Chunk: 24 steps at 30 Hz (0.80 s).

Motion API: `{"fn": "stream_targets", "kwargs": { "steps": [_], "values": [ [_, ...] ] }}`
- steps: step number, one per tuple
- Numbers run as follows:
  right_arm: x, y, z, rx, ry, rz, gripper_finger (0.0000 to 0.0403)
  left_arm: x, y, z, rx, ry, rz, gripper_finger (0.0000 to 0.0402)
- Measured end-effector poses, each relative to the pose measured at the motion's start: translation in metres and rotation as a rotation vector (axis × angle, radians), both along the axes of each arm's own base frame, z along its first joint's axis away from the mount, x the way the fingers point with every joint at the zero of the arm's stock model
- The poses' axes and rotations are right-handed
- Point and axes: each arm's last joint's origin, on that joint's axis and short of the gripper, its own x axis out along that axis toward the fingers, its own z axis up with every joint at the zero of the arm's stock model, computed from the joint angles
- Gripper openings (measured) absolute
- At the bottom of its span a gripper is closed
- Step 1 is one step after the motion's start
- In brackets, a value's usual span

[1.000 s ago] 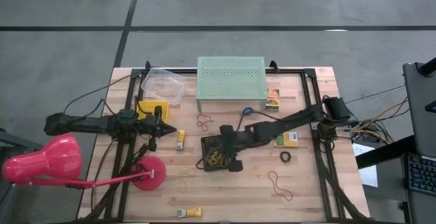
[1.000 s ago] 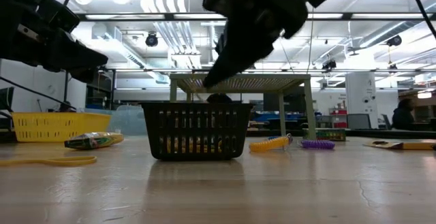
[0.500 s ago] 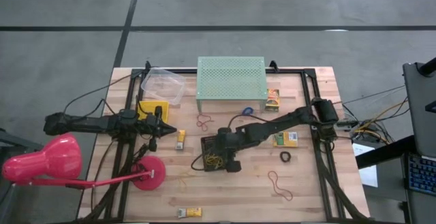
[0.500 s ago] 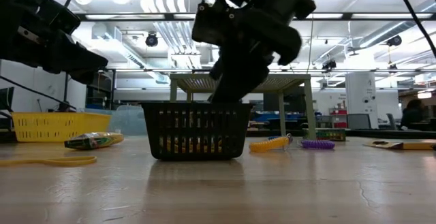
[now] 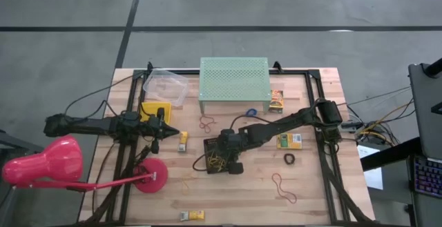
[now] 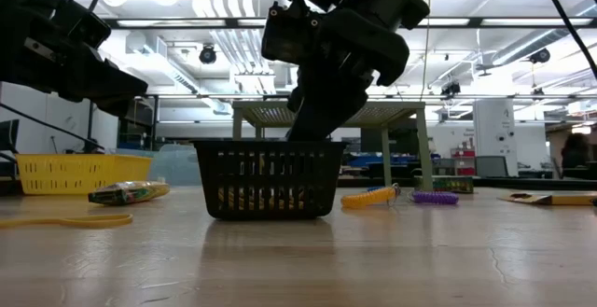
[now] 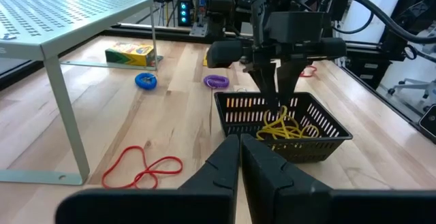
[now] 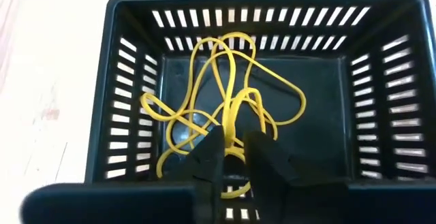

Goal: Pick & Place Office Desk Supplies
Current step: Put the yellow rubber band into the black bin

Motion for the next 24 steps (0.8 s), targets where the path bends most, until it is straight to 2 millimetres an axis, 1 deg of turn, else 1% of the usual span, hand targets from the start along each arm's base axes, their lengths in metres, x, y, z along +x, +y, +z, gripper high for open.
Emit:
{"fn": "stream_targets", "kwargs": {
  "steps": [8,14,17,19,21,24],
  "values": [
    [0.000,0.000,0.000,-0.007,-0.002,-0.013,0.0129,0.000,0.000,0.000,0.000,0.000,0.000,0.0023],
    [0.000,-0.001,0.001,-0.011,-0.005,-0.047,0.0164,0.000,0.000,0.000,0.000,0.000,0.000,0.0023],
    [0.000,-0.001,0.003,-0.019,-0.012,-0.047,0.0172,0.000,0.000,0.000,0.000,0.000,0.000,0.0023],
    [0.000,-0.004,0.005,-0.072,-0.026,-0.053,0.0173,0.000,0.000,0.000,0.000,0.000,0.000,0.0023],
    [-0.001,-0.009,0.009,-0.120,-0.042,-0.069,0.0172,0.000,0.000,0.000,0.000,0.000,0.000,0.0023],
    [0.002,-0.018,0.021,-0.101,-0.069,-0.087,0.0168,0.000,0.000,0.000,0.000,0.000,0.000,0.0023]
  ]
}}
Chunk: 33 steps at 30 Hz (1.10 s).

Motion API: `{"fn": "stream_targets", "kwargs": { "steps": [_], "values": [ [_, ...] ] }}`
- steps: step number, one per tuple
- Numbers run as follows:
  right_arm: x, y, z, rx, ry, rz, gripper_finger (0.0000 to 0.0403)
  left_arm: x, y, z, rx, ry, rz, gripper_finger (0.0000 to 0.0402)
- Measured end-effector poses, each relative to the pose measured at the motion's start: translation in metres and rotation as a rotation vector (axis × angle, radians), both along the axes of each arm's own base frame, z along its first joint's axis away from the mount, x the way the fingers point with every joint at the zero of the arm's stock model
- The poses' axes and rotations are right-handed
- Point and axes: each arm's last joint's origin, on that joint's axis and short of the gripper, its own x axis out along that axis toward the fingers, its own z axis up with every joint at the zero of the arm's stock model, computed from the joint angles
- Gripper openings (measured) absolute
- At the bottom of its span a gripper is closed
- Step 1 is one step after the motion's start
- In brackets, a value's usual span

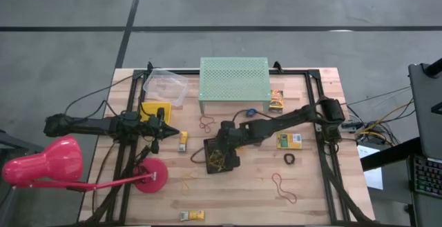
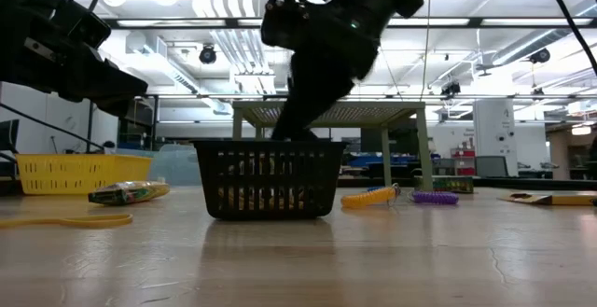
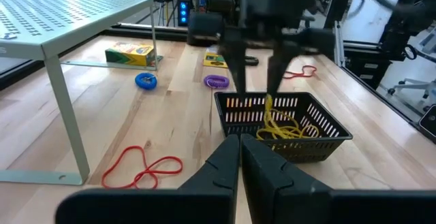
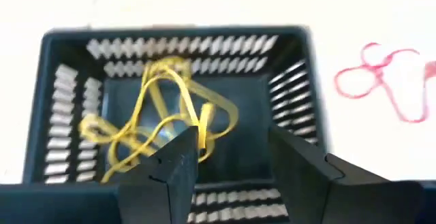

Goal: Pick & Place Office Desk Supplies
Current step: Put the yellow rubber band into the black bin, then put the bottom red rubber band into the black bin

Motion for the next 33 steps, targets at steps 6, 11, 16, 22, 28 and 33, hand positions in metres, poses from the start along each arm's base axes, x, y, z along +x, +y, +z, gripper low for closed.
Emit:
{"fn": "stream_targets", "kwargs": {
  "steps": [6,11,16,22,28,33],
  "values": [
    [0.002,0.002,0.006,0.134,0.006,0.013,0.0164,0.000,0.000,0.000,0.000,-0.001,0.000,0.0023],
    [0.001,0.006,0.005,0.133,0.013,0.024,0.0161,0.000,0.000,0.000,0.000,0.000,0.000,0.0023],
    [0.000,0.007,0.004,0.131,0.014,0.031,0.0155,0.000,0.000,0.000,0.000,-0.001,0.000,0.0023],
    [0.001,0.006,0.005,0.101,0.004,0.005,0.0159,0.000,0.000,0.000,0.000,0.000,0.000,0.0023],
    [0.005,0.010,0.026,0.031,-0.168,0.021,0.0162,0.000,0.000,0.000,0.000,-0.001,0.000,0.0023],
    [0.001,0.014,0.040,-0.008,-0.296,0.107,0.0162,0.000,0.000,0.000,0.000,0.005,0.000,0.0023]
  ]
}}
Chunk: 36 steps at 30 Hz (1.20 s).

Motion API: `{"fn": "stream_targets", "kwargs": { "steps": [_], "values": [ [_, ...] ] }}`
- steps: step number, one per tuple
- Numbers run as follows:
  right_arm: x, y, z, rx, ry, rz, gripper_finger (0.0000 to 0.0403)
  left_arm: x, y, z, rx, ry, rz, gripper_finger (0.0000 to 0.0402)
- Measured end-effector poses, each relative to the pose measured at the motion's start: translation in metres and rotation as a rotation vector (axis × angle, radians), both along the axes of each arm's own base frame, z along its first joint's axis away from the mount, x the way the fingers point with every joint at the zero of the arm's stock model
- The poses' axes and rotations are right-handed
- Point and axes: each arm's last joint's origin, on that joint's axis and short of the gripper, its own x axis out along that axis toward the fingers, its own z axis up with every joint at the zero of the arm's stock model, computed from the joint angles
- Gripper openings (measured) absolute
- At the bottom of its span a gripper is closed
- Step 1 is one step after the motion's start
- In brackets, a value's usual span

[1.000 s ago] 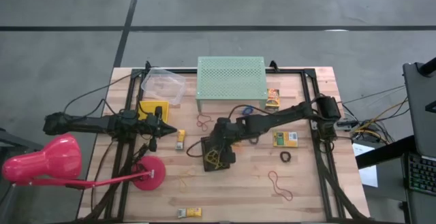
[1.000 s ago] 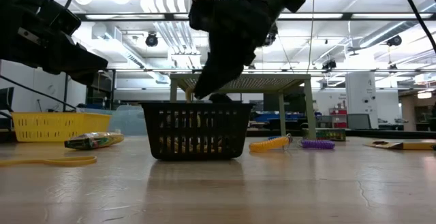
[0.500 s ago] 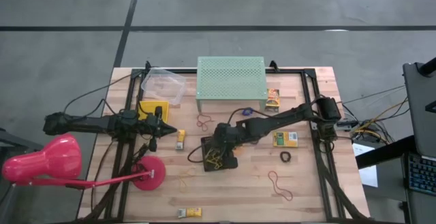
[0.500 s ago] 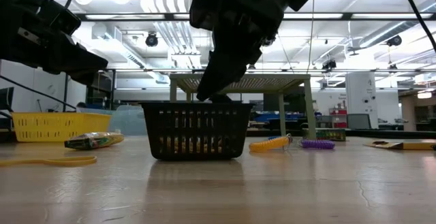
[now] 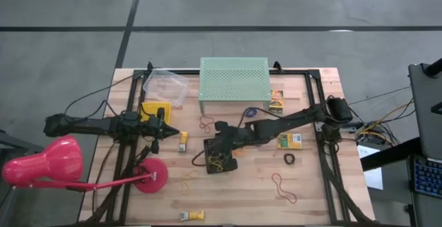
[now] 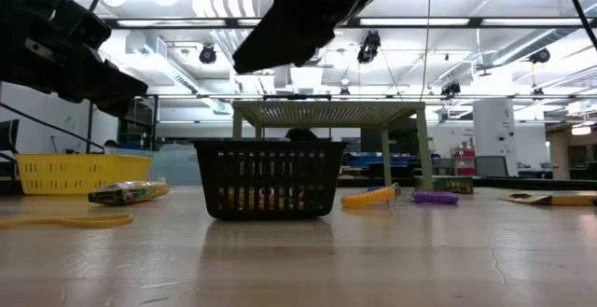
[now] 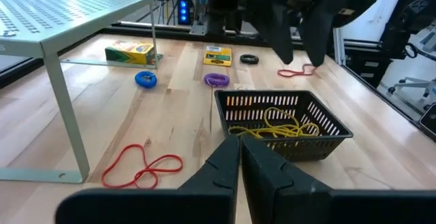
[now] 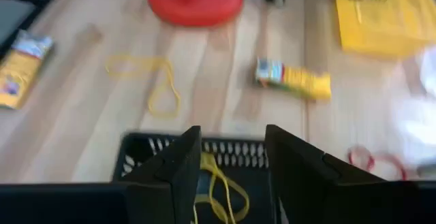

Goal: Pick & Place Office Desk Supplies
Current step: Put the bottom red rubber band into the black bin

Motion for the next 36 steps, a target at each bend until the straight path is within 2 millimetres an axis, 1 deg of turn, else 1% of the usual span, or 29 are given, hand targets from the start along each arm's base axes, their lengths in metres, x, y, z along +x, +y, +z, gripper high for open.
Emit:
{"fn": "stream_targets", "kwargs": {
  "steps": [3,6,8,12,16,20,23,26,28,30,33,36],
  "values": [
    [-0.007,-0.002,0.005,0.000,-0.107,0.022,0.0162,0.000,0.000,-0.001,0.000,0.012,0.000,0.0023],
    [-0.021,-0.004,0.007,-0.006,-0.219,0.075,0.0162,0.001,0.000,-0.002,0.000,0.022,0.000,0.0023],
    [-0.036,-0.010,0.006,-0.018,-0.260,0.084,0.0162,0.001,0.000,-0.002,0.000,0.021,0.000,0.0023],
    [-0.072,-0.026,0.014,0.018,-0.289,0.024,0.0162,0.002,0.000,-0.003,0.000,0.028,0.001,0.0023],
    [-0.108,-0.032,0.018,0.096,-0.299,-0.026,0.0162,0.002,0.000,-0.003,0.000,0.035,0.000,0.0023],
    [-0.136,-0.028,0.020,0.160,-0.321,-0.061,0.0159,0.002,0.000,-0.003,0.000,0.034,0.000,0.0023],
    [-0.150,-0.021,0.020,0.153,-0.324,-0.123,0.0153,0.002,0.000,-0.003,0.000,0.033,0.000,0.0023],
    [-0.159,-0.010,0.025,0.116,-0.338,-0.166,0.0149,0.001,0.000,-0.003,0.000,0.033,0.000,0.0023],
    [-0.162,-0.003,0.027,0.087,-0.299,-0.226,0.0148,0.001,0.000,-0.003,0.000,0.033,0.000,0.0023],
    [-0.166,0.004,0.029,0.095,-0.231,-0.293,0.0148,0.001,0.000,-0.003,0.000,0.033,0.000,0.0023],
    [-0.170,0.014,0.035,0.201,-0.122,-0.383,0.0148,0.001,0.000,-0.003,0.000,0.033,0.000,0.0023],
    [-0.175,0.026,0.036,0.301,0.013,-0.483,0.0148,0.001,0.000,-0.003,0.000,0.033,0.000,0.0023]
  ]
}}
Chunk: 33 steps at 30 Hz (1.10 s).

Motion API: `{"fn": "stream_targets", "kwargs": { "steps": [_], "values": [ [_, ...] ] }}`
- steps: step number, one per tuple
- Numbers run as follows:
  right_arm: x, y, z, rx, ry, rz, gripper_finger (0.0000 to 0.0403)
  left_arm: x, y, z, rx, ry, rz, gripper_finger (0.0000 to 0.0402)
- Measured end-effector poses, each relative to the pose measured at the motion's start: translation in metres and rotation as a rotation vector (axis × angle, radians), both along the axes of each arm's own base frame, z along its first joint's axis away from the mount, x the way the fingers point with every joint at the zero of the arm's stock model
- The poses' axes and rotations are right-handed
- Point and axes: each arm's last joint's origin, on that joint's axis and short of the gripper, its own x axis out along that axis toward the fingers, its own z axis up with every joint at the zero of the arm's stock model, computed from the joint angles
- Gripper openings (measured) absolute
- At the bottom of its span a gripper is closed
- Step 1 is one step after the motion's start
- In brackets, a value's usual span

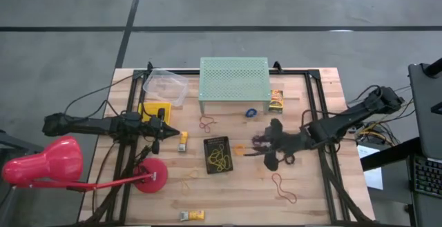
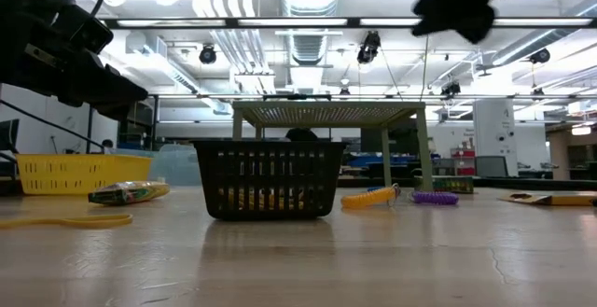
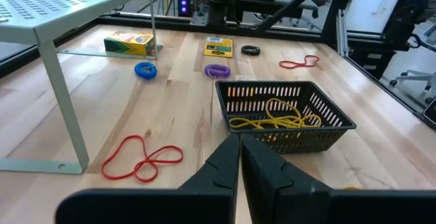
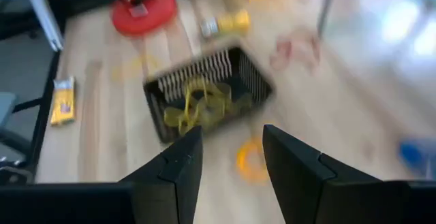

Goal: Pick & Place Office Desk Supplies
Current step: Put the bottom red rubber band into the black bin

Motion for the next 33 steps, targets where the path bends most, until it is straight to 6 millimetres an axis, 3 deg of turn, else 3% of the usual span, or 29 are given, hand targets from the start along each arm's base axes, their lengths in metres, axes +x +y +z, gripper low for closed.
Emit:
{"fn": "stream_targets", "kwargs": {
  "steps": [11,20,26,33],
  "values": [
    [-0.004,0.059,-0.003,0.268,0.409,-0.294,0.0148,0.000,0.000,0.000,0.000,0.000,0.000,0.0023],
    [0.014,0.113,-0.038,0.323,0.727,-0.402,0.0148,0.000,0.000,0.000,0.000,0.000,0.000,0.0023],
    [0.014,0.124,-0.056,0.284,0.845,-0.489,0.0148,0.000,0.000,0.000,0.000,0.000,0.000,0.0023],
    [0.011,0.127,-0.064,0.373,0.841,-0.535,0.0148,0.000,0.000,0.000,0.000,0.001,0.000,0.0023]
  ]
}}
